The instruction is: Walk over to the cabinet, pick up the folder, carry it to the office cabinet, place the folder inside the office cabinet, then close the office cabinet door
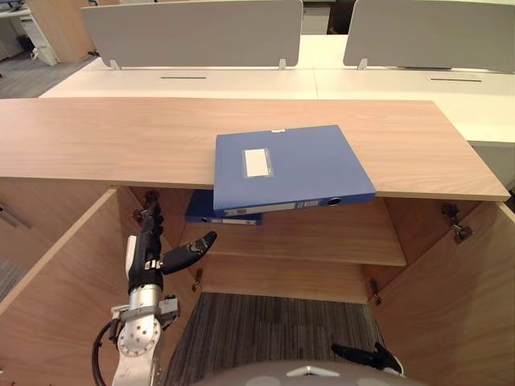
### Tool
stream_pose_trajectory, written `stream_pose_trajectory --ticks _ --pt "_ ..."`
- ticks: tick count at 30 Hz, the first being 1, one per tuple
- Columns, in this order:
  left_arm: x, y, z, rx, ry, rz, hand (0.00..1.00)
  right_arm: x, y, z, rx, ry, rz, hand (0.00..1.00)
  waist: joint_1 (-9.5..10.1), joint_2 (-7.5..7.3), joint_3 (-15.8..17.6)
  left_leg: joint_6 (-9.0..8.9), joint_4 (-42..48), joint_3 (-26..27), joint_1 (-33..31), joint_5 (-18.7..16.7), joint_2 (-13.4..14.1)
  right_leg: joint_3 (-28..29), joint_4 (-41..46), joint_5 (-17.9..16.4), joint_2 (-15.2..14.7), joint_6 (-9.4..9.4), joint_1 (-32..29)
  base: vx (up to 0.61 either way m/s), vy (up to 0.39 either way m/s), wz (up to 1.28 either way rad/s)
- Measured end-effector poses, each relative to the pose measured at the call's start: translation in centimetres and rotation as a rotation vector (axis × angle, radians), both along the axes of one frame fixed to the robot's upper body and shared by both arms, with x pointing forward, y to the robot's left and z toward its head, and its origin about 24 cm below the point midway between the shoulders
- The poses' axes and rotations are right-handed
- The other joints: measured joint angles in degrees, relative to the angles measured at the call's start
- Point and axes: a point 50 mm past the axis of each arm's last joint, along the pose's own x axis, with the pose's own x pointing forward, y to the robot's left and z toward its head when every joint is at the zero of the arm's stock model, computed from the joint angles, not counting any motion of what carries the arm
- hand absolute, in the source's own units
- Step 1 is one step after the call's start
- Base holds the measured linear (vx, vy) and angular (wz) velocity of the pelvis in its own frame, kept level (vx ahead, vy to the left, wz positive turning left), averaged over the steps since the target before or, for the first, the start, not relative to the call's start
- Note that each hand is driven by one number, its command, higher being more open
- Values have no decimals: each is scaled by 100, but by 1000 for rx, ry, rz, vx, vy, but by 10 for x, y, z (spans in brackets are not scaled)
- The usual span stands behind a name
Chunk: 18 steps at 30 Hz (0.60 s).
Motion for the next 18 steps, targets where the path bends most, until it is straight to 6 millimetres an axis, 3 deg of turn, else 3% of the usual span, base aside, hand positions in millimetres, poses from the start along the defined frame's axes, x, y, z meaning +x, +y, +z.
stream_pose_trajectory --ticks 8,18 --pt "2 -1 23 42 -100 -16 100 -8 -1 -2 4 35 11 100 -8 5 -59 0 -19 -13 89 0 -4 -9 -10 -3 -1 5 91 0 0 0" --pt "3 21 41 253 -107 -29 100 -10 -5 -2 -5 48 57 100 -44 78 -118 0 -33 -14 182 -1 -2 -6 -31 -5 5 2 175 0 0 0"
